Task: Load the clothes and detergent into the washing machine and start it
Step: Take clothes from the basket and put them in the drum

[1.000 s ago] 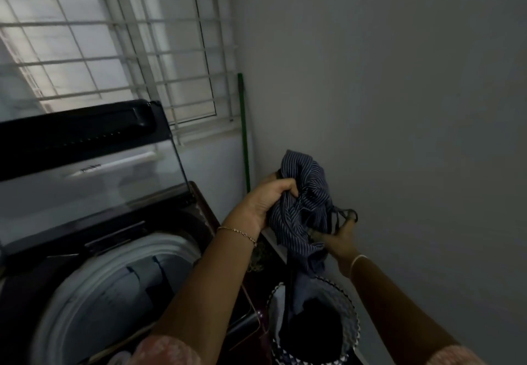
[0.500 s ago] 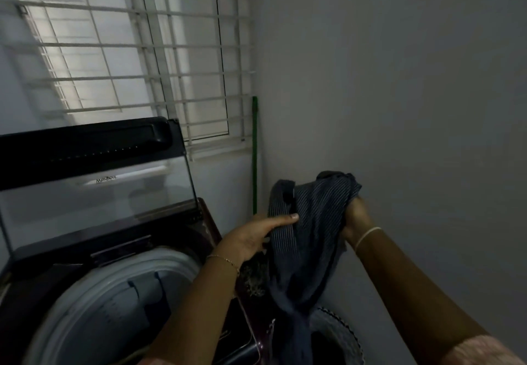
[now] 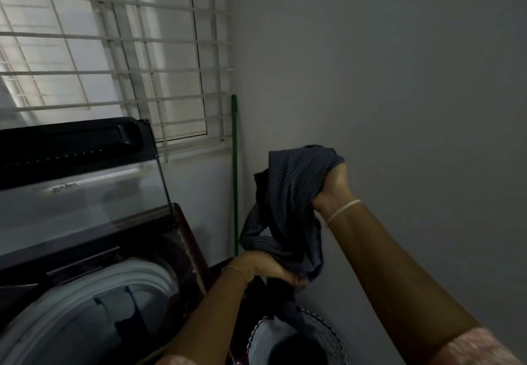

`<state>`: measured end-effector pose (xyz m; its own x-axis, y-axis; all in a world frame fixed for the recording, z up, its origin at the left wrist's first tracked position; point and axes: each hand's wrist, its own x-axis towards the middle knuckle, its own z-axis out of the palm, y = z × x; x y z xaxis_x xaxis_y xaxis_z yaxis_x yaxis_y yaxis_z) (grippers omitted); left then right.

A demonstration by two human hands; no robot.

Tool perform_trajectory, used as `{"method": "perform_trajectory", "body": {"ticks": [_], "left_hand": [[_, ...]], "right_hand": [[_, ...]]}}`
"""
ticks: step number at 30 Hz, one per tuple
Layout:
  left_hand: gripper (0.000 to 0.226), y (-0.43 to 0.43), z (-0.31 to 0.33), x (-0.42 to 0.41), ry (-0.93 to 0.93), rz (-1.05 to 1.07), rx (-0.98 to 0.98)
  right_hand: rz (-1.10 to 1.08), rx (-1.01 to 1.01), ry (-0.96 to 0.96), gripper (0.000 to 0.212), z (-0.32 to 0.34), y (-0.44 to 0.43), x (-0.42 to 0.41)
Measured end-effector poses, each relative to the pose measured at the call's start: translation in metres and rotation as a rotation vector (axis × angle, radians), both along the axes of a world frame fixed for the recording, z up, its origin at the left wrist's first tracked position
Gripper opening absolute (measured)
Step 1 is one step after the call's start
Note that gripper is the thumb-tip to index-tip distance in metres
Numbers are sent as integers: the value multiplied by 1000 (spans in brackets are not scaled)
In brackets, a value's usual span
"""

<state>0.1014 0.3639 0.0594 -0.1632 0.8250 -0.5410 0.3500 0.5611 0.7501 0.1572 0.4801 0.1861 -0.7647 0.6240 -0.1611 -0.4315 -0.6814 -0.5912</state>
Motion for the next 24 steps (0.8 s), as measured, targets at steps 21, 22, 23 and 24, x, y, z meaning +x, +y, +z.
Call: {"method": "perform_trajectory", "body": {"ticks": [21,22,23,24], "left_hand": [[146,38,-3,-45,255,315,430],[153,45,-14,-43,432,328,403],[157,49,-21,-38,567,354,400],[158,53,-30,-34,613,416,434]], "right_hand": [[40,31,28,40,40,7,-35],[44,19,47,39,44,4,-38],[51,5,71,39,49,1,-40],[62,-17,97,40,53,-1,-42]]}}
